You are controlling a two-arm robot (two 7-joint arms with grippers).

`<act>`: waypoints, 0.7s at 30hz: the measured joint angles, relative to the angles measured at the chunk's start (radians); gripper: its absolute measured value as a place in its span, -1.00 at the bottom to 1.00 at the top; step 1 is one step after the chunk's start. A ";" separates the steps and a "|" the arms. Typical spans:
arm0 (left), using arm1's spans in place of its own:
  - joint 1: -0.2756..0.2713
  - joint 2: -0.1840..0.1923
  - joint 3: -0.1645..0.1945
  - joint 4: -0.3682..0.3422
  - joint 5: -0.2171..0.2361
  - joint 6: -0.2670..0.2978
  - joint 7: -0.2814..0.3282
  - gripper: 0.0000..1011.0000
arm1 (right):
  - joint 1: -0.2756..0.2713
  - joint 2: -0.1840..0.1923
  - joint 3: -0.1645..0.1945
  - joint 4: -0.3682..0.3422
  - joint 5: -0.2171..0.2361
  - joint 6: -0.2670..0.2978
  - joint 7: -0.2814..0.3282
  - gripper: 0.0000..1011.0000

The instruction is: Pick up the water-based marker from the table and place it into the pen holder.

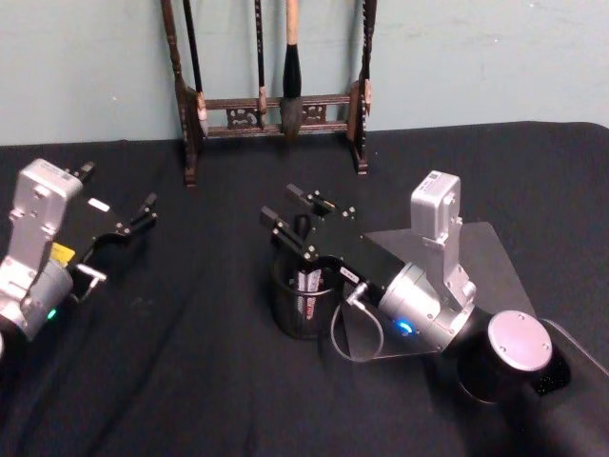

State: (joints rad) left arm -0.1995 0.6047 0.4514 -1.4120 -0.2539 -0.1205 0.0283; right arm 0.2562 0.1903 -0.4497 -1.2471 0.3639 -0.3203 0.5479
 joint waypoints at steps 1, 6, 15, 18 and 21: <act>0.000 0.000 0.000 0.000 0.000 0.000 0.000 0.98 | 0.000 0.000 0.000 0.000 0.000 0.000 0.000 0.00; 0.000 0.000 0.000 0.000 0.000 0.000 0.000 0.98 | 0.000 0.000 0.001 0.000 0.001 0.000 0.001 0.34; 0.000 0.000 0.000 0.000 0.000 0.000 0.000 0.98 | 0.000 0.000 0.001 0.000 0.001 0.000 0.001 0.85; 0.000 0.000 0.000 0.000 0.000 0.000 0.000 0.98 | 0.000 0.000 0.001 0.000 0.002 0.000 0.001 0.98; 0.000 0.000 0.000 0.000 0.000 0.000 0.000 0.98 | 0.001 0.000 0.001 0.000 0.012 0.000 0.009 0.98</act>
State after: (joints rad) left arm -0.1995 0.6047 0.4514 -1.4120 -0.2539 -0.1205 0.0283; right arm 0.2567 0.1901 -0.4486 -1.2471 0.3756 -0.3206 0.5571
